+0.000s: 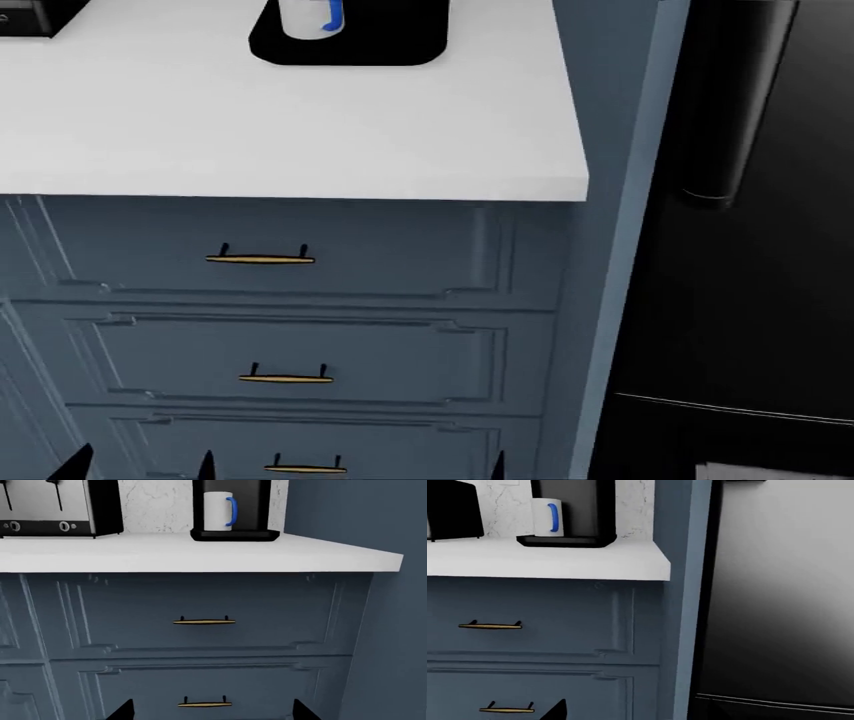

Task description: Pick the mug from under the coffee machine dispenser and place it on the counter.

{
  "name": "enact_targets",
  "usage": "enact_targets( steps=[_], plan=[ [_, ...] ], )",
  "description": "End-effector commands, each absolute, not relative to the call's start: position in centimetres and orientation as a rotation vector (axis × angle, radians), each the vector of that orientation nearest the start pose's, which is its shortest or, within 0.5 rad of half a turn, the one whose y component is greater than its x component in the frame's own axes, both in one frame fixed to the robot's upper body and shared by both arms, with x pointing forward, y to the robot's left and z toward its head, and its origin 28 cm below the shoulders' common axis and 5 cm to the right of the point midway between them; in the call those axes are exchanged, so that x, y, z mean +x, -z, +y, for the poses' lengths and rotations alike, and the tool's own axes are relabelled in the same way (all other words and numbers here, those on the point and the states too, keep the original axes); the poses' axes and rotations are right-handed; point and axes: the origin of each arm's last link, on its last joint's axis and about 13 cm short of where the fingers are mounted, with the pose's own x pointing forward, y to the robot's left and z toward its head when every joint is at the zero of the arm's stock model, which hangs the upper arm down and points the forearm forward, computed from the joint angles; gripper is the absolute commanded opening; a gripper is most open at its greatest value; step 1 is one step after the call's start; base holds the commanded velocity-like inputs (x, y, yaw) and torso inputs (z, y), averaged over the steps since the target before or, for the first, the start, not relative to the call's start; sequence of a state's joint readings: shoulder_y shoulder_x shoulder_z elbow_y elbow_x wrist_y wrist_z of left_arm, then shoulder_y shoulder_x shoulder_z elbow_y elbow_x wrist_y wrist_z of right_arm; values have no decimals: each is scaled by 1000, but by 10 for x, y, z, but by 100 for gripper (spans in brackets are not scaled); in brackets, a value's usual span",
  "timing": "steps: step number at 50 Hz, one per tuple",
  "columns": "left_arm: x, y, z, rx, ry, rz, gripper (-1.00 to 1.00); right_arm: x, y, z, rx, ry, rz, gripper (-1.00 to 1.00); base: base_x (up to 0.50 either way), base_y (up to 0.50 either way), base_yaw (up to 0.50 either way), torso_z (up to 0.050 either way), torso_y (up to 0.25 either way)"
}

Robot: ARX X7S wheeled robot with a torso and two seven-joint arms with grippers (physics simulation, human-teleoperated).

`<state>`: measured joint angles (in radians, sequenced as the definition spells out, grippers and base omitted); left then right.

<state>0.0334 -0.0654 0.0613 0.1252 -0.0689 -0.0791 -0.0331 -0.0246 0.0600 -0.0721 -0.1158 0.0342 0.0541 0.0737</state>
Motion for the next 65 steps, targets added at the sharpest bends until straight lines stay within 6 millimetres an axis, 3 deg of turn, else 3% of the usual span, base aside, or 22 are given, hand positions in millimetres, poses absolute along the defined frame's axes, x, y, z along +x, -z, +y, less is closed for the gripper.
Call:
enact_targets(
  steps=[1,5,11,20,23,37,39,40,47,49,50,53,56,58,65],
  plan=[
    [198,-41,215,16,-15,-58,100,203,-36,-92,-27,-33,-55,100,0,500,0,16,0],
    [198,-42,214,58,-33,-61,100,204,-40,-90,6,-65,-63,100,0,250,0,48,0],
    [199,-59,211,62,-18,-74,100,206,-53,-91,3,-77,-50,100,0,0,0,50,0],
    [216,-116,203,124,40,-100,100,218,-110,-96,-11,-51,-60,100,0,0,0,50,0],
    [218,-146,209,127,35,-139,100,221,-130,-96,-1,-66,-89,100,0,0,0,50,0],
    [218,-221,211,141,40,-209,100,227,-195,-99,26,-95,-163,100,0,0,0,50,0],
    [216,-218,210,119,47,-220,100,229,-190,-99,41,-77,-164,100,0,0,0,50,0],
    [215,-199,208,111,45,-212,100,232,-170,-97,42,-77,-139,100,0,0,0,50,0],
    [216,-199,208,110,46,-220,100,232,-169,-97,42,-77,-139,100,0,0,0,29,0],
    [211,-191,225,237,-108,-279,100,230,-170,-95,24,-99,-140,100,0,0,0,0,0],
    [208,-195,226,61,-54,-300,100,230,-171,-93,32,-96,-137,100,0,0,0,0,0],
    [192,-203,259,165,-282,-436,100,232,-171,-89,27,-109,-126,100,0,0,0,0,0],
    [160,-205,286,-33,-565,-616,100,239,-167,-87,19,-90,-109,100,0,0,0,0,0],
    [147,-203,285,15,-773,-662,100,246,-162,-88,-29,-51,-112,100,0,0,0,0,0],
    [145,-201,285,44,-854,-652,100,250,-163,-89,11,-91,-109,100,21,154,0,0,0]
  ],
)
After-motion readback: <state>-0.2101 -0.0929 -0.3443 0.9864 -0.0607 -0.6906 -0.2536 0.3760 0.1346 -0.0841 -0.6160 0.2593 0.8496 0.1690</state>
